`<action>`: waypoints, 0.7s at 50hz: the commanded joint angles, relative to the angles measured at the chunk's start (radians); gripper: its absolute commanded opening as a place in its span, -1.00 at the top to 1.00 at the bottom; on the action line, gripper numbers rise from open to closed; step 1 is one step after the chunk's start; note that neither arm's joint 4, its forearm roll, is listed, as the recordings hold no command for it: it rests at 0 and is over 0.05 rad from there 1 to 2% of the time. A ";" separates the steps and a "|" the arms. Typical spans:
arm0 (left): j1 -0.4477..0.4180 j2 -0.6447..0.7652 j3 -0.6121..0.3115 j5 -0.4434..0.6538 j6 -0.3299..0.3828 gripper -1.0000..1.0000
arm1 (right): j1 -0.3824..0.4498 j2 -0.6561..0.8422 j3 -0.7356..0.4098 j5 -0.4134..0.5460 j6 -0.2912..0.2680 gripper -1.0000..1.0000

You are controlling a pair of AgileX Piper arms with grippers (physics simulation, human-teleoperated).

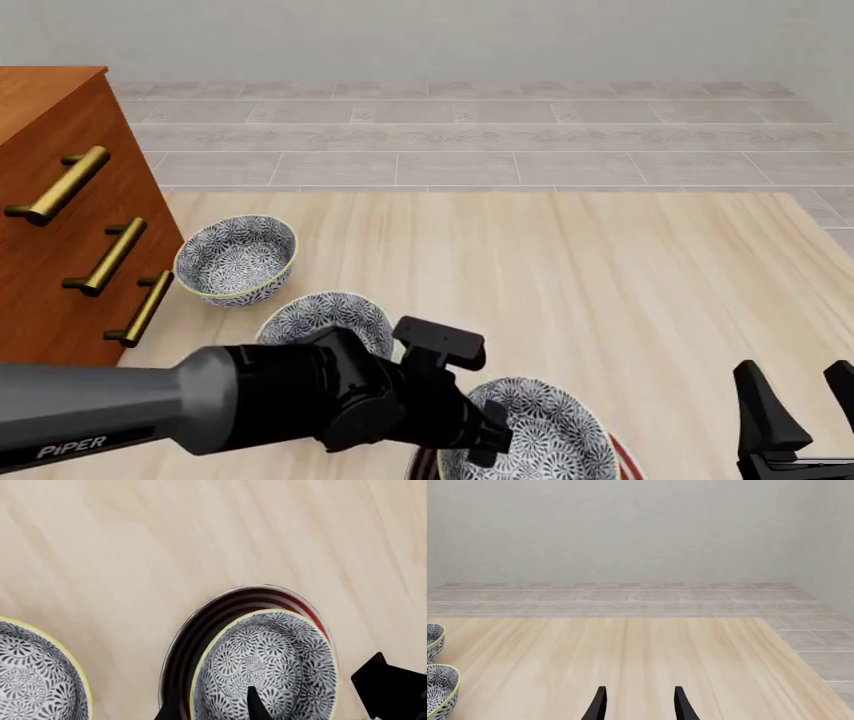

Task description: Put the bowl at the front on the plate.

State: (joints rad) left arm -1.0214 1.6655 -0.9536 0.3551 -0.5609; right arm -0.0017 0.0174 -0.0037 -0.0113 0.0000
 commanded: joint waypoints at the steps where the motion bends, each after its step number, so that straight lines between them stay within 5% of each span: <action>1: 0.003 -0.013 -0.010 0.020 0.012 -1.00 | 0.000 -0.003 0.001 0.001 0.000 -1.00; 35: 0.040 -0.291 0.020 0.160 0.014 -1.00 | 0.000 -0.002 0.001 0.001 0.000 -1.00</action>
State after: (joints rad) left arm -0.9905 1.4496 -0.9559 0.4855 -0.5442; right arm -0.0017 0.0174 -0.0037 -0.0113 0.0000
